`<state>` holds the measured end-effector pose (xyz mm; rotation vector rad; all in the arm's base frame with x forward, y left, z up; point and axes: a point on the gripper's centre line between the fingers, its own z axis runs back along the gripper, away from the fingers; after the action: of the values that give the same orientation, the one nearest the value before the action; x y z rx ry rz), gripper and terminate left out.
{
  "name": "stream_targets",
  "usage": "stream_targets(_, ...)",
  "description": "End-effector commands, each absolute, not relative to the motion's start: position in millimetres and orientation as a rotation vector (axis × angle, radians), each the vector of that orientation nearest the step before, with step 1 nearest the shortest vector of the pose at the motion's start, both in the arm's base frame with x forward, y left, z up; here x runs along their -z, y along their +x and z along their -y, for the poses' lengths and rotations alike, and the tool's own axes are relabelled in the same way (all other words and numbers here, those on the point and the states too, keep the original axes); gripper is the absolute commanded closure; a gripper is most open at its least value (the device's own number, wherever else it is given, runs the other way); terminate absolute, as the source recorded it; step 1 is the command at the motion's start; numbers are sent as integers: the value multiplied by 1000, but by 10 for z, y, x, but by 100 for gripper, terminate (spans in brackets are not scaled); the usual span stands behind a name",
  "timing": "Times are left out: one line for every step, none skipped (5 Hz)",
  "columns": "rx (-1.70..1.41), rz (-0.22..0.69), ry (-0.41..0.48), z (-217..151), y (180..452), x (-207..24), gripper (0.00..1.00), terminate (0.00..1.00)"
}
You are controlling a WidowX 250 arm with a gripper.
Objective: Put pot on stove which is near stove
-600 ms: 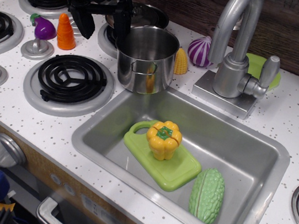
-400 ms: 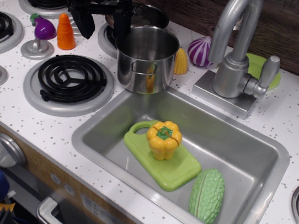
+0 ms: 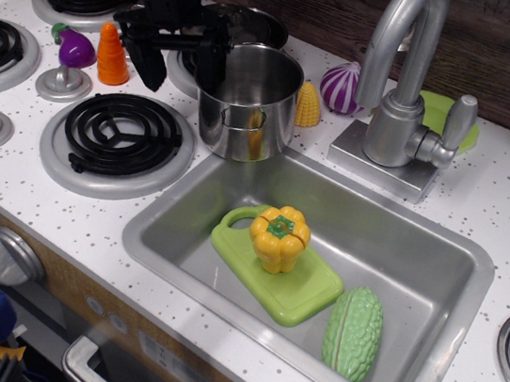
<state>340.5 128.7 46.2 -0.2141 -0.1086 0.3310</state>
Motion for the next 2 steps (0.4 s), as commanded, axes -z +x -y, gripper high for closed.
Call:
stream_targets(-309, 172, -214, -1371, 3534, -574, 0, 0)
stream_targets(-313, 175, -268, -1414, 3572, -439, 0, 0)
